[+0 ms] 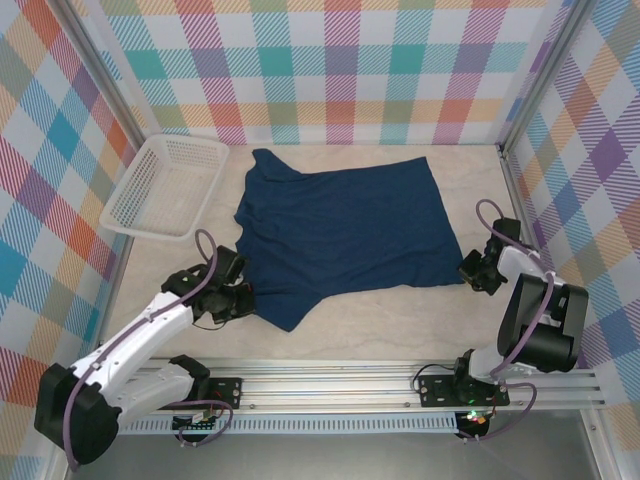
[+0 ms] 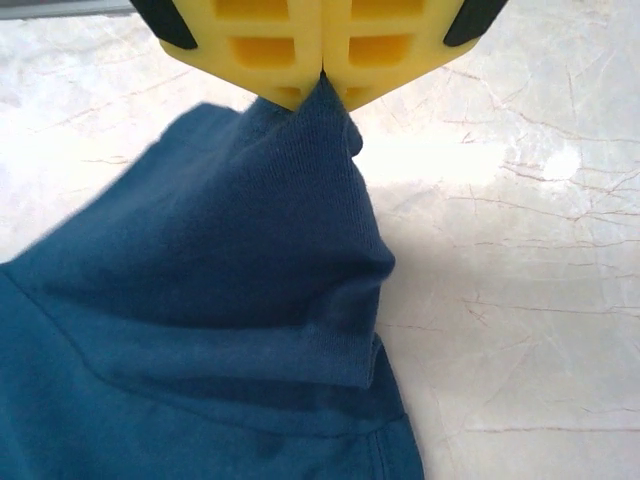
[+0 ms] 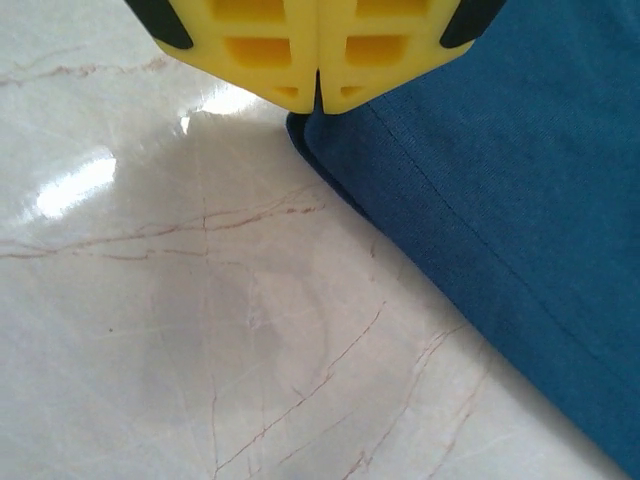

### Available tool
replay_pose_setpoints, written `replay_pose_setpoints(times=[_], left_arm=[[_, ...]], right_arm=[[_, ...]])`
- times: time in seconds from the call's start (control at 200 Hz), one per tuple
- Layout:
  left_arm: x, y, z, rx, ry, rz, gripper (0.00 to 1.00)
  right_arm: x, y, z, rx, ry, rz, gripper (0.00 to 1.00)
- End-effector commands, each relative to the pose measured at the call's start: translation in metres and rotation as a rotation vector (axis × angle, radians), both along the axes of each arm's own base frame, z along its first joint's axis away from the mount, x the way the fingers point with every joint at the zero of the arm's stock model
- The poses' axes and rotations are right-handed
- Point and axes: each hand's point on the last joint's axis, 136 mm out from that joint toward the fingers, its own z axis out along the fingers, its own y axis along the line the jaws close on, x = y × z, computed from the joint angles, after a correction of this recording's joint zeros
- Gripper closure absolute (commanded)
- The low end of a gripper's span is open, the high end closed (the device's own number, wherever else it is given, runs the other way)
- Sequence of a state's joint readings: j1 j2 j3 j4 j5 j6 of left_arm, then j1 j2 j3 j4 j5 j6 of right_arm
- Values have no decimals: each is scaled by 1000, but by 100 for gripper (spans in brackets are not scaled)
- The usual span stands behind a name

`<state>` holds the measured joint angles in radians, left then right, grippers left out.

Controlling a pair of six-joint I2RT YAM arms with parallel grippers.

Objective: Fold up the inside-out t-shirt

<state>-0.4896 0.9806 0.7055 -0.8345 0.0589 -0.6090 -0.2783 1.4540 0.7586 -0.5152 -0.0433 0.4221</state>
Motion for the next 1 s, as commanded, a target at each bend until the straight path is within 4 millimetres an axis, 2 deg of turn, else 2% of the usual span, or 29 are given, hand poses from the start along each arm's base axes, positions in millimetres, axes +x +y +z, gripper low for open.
replay_pose_setpoints(times=[0.0,0.27,0.41,0.665,0.81,0.995], left_arm=[[-9,11,22,7,-10,20,100],[-32,31,61,4,-53,75,100],[-45,45,73,26,-67,109,100],[-60,56,99,-3,-111,165,100],[-53,50,107,-5,-118,133,100],[-20,41,114,41,-160,87,100]], right_arm=[[-11,9,10,22,-15,22,98],[-31,21,33,50,-69,15,99],[-43,29,41,72,-108,4,99],[-41,35,46,85,-144,24,99],[-36,38,47,101,-155,50,99],[-23,37,57,88,-174,86,98]])
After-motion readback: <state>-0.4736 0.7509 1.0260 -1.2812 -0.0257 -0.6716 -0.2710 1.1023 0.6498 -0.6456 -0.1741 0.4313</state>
